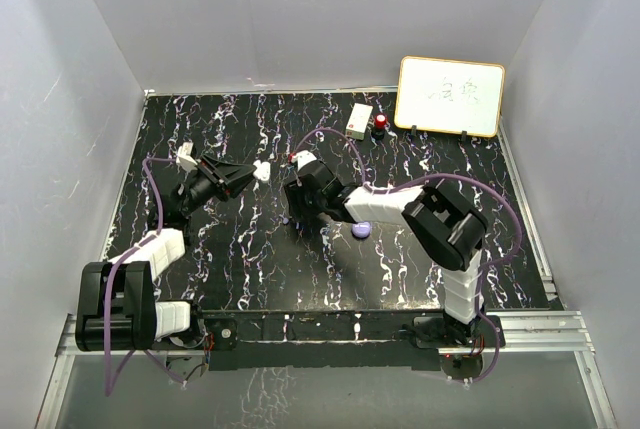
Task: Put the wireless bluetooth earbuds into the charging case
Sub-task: Adjust the earbud at the center of the board.
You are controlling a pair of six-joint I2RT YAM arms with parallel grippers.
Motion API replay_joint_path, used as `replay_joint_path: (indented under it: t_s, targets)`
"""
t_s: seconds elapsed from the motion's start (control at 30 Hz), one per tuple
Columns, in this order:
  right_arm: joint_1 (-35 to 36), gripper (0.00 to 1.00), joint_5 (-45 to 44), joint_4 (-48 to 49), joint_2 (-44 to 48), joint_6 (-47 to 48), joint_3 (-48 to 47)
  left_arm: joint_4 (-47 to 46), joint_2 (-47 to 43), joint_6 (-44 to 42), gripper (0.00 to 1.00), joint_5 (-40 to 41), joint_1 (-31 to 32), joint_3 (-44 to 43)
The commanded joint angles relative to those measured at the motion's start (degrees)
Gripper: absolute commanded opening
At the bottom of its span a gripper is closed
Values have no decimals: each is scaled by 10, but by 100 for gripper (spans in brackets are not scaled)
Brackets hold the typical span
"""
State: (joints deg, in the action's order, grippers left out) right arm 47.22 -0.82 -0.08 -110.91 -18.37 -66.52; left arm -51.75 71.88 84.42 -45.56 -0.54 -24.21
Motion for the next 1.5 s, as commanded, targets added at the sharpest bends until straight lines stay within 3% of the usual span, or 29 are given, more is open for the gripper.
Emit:
replay_joint_path:
  t_s: [0.0,0.43,0.77,1.47]
  targets:
    - [12,49,-46,-6,-15,-3,-45,-5,-24,1,0,-18,-8,3]
    - [55,48,-219,-96,-56,34,-94,-2,-24,0,0,-28,-20,0]
    - [56,48,-302,-118,-59,40,-92,-2,-15,-4,0,-30,-25,-4]
    - [0,47,-277,-122,-50,22,-98,-2,-14,-7,0,-30,-27,1]
